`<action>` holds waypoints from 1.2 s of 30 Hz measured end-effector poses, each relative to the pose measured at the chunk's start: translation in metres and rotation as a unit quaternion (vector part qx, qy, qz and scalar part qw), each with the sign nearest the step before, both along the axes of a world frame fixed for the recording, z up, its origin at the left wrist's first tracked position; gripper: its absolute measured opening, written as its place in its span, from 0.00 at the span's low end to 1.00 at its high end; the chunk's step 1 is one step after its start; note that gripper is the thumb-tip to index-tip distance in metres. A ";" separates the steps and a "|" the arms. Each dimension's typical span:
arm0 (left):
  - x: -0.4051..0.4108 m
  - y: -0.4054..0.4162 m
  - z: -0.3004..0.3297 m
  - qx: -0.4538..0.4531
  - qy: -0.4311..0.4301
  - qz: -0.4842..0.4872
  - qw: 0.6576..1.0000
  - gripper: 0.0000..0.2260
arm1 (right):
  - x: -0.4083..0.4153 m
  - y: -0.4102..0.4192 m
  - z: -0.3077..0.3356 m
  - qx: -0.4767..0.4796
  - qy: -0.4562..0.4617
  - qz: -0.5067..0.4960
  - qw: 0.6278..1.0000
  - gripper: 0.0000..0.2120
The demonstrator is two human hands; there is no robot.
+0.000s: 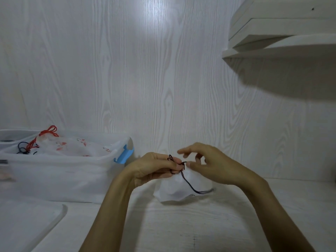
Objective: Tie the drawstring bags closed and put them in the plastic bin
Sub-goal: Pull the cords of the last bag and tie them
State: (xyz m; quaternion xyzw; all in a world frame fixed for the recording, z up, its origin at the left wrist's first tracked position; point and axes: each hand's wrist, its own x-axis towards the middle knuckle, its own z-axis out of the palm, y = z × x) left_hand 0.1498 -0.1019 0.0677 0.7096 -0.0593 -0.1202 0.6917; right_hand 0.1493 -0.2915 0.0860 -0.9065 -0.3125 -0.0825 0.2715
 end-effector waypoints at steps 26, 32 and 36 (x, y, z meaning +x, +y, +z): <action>0.015 0.000 -0.016 0.149 -0.323 0.220 0.908 0.07 | 0.015 0.019 -0.023 0.109 0.016 -0.110 0.988 0.08; 0.014 0.003 -0.019 0.130 -0.346 0.170 0.914 0.05 | 0.015 0.013 -0.018 0.180 0.186 -0.111 0.960 0.18; 0.013 0.000 -0.019 0.108 -0.344 0.143 0.921 0.05 | 0.021 0.012 -0.023 0.287 0.291 -0.088 0.908 0.19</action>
